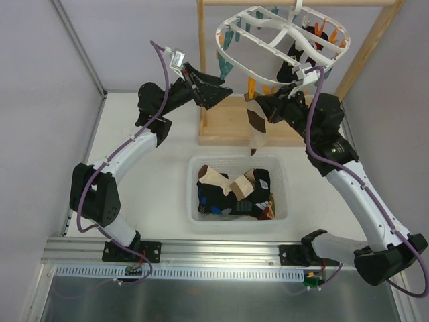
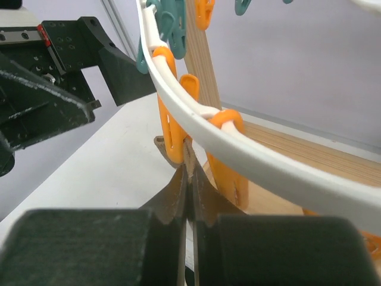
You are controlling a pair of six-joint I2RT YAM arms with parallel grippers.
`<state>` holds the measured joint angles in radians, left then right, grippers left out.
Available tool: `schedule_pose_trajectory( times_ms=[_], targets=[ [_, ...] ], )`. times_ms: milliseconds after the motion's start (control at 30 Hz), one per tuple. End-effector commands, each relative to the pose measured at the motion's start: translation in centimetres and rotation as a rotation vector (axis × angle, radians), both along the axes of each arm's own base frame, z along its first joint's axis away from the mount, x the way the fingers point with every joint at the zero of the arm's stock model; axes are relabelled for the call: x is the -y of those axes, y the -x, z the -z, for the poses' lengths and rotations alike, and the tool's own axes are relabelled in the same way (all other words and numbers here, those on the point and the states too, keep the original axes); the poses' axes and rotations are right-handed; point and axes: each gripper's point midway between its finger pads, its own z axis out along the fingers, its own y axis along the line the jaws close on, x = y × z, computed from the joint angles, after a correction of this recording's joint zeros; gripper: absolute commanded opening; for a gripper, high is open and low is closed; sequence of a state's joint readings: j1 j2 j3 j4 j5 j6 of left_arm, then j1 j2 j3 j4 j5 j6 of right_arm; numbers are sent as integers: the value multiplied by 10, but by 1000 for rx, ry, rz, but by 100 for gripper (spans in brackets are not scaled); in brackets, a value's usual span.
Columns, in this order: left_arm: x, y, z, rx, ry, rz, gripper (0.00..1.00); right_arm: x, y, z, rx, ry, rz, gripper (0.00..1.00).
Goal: Clip the socks to the hanger
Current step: Clamp the sock onto the hanger, then open the clamp at the hanger.
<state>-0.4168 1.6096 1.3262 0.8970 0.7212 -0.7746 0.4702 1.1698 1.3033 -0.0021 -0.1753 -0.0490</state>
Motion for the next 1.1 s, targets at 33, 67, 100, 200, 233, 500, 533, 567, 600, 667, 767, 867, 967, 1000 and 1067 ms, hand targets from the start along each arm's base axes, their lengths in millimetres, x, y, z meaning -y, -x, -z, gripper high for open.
schedule_pose_trajectory(
  times_ms=[33, 67, 100, 200, 233, 500, 533, 567, 600, 667, 767, 867, 967, 1000, 1067],
  targets=[
    [-12, 3, -30, 35, 49, -42, 96, 18, 13, -24, 49, -3, 45, 1],
    [-11, 2, -32, 37, 47, -32, 95, 20, 13, -21, 41, 3, 51, 1],
    [-9, 3, -32, 30, 48, -18, 94, 21, 14, -22, 41, 4, 50, 1],
    [-4, 4, -38, 30, 51, 30, 89, 21, 15, -19, 34, 7, 45, 1],
    [-2, 6, -39, 30, 54, 42, 88, 21, 16, -20, 34, 4, 45, 1],
    [22, 14, -45, 57, 38, 75, 84, 20, 17, -21, 39, 4, 36, 1],
    [23, 10, -48, 56, 44, 56, 84, 20, 18, -22, 39, 2, 36, 1],
    [24, 9, -49, 56, 46, 48, 84, 20, 18, -22, 39, -1, 34, 1],
    [24, 7, -48, 56, 45, 38, 82, 19, 19, -24, 43, -2, 28, 1],
    [25, 3, -51, 52, 51, 18, 81, 19, 20, -25, 44, -5, 25, 1],
    [29, -3, -51, 64, 35, -3, 79, 19, 20, -24, 44, -2, 25, 1],
    [35, -6, -48, 72, 13, -3, 79, 19, 20, -25, 47, -3, 23, 1],
    [39, -10, -42, 96, -4, -14, 79, 19, 20, -26, 49, -6, 25, 1],
    [39, -12, -40, 97, -7, -19, 78, 18, 20, -27, 50, -5, 22, 1],
    [38, -14, -37, 108, -18, -31, 79, 17, 19, -25, 45, -4, 17, 1]
  ],
)
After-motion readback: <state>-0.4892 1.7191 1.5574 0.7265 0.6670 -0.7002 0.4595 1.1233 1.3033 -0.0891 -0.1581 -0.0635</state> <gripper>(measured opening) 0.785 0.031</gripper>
